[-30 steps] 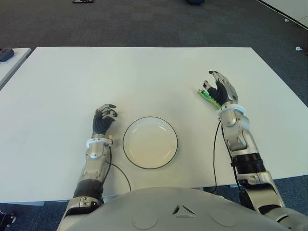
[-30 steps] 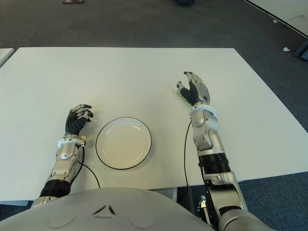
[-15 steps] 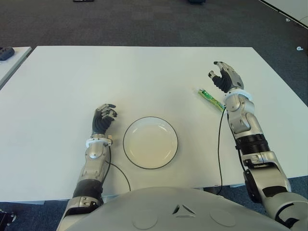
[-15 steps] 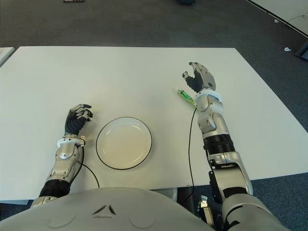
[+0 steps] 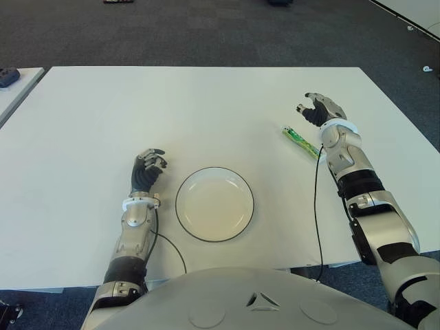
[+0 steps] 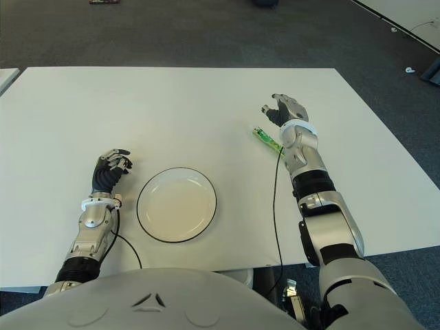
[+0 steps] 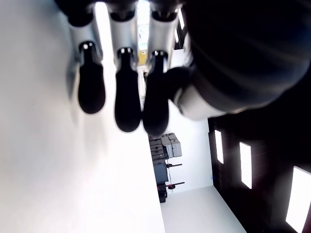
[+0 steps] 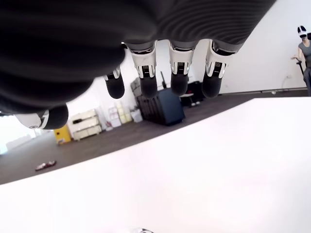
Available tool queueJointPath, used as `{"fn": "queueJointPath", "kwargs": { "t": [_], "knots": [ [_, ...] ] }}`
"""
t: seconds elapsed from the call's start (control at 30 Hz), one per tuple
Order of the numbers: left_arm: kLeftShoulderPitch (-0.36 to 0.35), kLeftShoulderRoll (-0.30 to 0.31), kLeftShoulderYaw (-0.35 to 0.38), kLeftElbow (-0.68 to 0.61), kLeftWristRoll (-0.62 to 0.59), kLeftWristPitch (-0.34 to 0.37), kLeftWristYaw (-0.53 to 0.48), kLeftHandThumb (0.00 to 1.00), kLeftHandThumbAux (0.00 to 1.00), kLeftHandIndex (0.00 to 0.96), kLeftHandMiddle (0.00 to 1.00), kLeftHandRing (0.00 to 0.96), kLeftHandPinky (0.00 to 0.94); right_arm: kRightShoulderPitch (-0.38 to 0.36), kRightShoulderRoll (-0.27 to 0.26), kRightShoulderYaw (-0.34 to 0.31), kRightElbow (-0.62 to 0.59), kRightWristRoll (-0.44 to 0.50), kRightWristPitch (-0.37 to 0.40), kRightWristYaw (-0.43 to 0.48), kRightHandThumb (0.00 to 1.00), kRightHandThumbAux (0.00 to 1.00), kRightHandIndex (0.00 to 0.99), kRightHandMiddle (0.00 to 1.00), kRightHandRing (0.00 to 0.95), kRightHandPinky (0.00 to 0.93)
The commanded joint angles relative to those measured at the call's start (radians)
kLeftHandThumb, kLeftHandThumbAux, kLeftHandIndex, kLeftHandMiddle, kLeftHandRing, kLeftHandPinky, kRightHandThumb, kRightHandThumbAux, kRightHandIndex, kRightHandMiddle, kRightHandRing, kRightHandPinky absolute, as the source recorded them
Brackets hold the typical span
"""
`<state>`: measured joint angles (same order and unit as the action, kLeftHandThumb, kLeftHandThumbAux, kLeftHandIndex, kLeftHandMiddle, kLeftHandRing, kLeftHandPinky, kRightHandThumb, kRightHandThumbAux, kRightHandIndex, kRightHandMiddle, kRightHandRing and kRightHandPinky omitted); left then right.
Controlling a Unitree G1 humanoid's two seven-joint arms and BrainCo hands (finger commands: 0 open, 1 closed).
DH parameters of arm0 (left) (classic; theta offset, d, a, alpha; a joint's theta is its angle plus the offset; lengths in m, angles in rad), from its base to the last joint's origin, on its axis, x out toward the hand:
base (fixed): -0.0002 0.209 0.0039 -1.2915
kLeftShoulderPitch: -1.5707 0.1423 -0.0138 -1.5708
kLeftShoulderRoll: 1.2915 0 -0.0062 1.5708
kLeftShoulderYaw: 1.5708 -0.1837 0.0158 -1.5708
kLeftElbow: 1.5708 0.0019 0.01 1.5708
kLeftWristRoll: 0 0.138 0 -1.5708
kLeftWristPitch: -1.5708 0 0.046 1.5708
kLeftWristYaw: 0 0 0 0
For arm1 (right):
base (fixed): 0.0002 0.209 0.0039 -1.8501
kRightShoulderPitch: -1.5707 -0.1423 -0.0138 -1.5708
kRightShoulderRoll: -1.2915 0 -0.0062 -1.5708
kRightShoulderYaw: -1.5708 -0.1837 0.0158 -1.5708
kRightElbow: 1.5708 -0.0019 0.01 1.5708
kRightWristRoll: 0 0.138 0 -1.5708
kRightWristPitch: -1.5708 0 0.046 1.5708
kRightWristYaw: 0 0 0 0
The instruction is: Put the toothpaste on the table into the plate.
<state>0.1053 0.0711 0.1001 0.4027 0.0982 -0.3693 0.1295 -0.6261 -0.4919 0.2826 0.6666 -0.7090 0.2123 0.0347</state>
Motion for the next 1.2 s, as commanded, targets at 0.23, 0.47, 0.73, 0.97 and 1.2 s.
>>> {"fn": "queueJointPath", "kwargs": {
  "t": [0.23, 0.47, 0.73, 0.97, 1.2],
  "knots": [
    [0.024, 0.001, 0.005, -0.001, -0.011, 0.008, -0.001, 0.705, 0.719, 0.433, 0.625, 0.635, 0.607, -0.136, 0.018, 0.092, 0.305, -0.012, -0.083, -0.033, 0.534, 0.173, 0.0, 0.0, 0.0, 0.0],
    [0.039, -0.004, 0.007, -0.024, -0.015, 0.017, 0.005, 0.705, 0.719, 0.434, 0.622, 0.631, 0.607, -0.19, 0.034, 0.131, 0.421, -0.005, -0.104, -0.029, 0.528, 0.177, 0.0, 0.0, 0.0, 0.0],
    [0.049, -0.008, 0.008, -0.047, -0.009, 0.036, 0.016, 0.705, 0.72, 0.434, 0.628, 0.638, 0.63, -0.2, 0.063, 0.159, 0.515, 0.004, -0.123, -0.048, 0.506, 0.184, 0.0, 0.0, 0.0, 0.0],
    [0.049, -0.006, 0.005, -0.044, -0.003, 0.027, 0.021, 0.704, 0.721, 0.433, 0.636, 0.641, 0.624, -0.204, 0.077, 0.186, 0.554, 0.002, -0.135, -0.048, 0.487, 0.195, 0.0, 0.0, 0.0, 0.0],
    [0.045, -0.001, 0.001, -0.037, 0.004, 0.023, 0.022, 0.704, 0.721, 0.433, 0.636, 0.639, 0.619, -0.181, 0.105, 0.208, 0.578, 0.004, -0.127, -0.035, 0.492, 0.189, 0.0, 0.0, 0.0, 0.0]
  ]
}}
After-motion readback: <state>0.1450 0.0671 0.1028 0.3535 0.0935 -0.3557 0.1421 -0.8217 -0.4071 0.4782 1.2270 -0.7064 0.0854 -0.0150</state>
